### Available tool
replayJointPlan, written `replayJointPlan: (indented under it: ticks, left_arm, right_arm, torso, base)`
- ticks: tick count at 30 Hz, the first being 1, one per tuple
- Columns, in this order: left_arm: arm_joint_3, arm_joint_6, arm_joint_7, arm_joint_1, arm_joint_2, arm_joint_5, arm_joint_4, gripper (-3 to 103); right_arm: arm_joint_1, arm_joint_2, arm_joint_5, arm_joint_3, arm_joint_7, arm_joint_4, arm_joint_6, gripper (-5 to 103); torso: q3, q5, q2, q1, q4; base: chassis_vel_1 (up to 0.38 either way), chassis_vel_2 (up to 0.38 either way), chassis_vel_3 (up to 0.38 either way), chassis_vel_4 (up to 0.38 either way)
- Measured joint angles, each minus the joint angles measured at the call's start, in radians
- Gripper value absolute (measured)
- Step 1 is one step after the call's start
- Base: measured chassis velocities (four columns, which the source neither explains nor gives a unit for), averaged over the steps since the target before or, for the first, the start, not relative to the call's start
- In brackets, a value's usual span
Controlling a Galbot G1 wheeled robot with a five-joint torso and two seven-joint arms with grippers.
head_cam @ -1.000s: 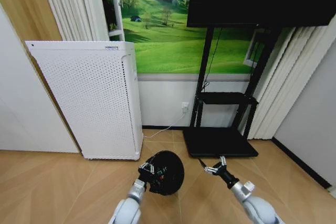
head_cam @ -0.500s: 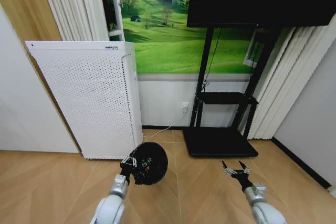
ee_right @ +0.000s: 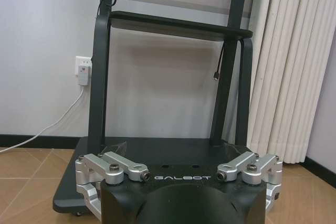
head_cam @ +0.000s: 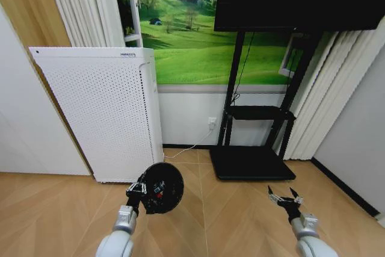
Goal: Pick up the trash bin and place the garbage on the floor into it.
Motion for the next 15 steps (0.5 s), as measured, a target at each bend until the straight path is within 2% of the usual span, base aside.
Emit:
replayJointPlan:
  ticks: [8, 15]
  left_arm:
    - [-0.013, -0.002, 0.001, 0.003, 0.007, -0.010, 0.000, 7]
    - [-0.023, -0.004, 0.002, -0.002, 0.012, -0.018, 0.006, 7]
  right_arm:
    - [0.018, 0.003, 0.009, -0.026, -0.004, -0.009, -0.001, 100]
    - [0.030, -0.003, 0.029, -0.053, -0.006, -0.019, -0.001, 100]
  torso:
    - [0.000, -0.0001, 0.000, 0.000, 0.0001]
    - [0.000, 0.0000, 0.000, 0.000, 0.0001]
  base:
    - [-0.033, -0.030, 0.038, 0.033]
    - [-0.165, -0.151, 0.157, 0.173]
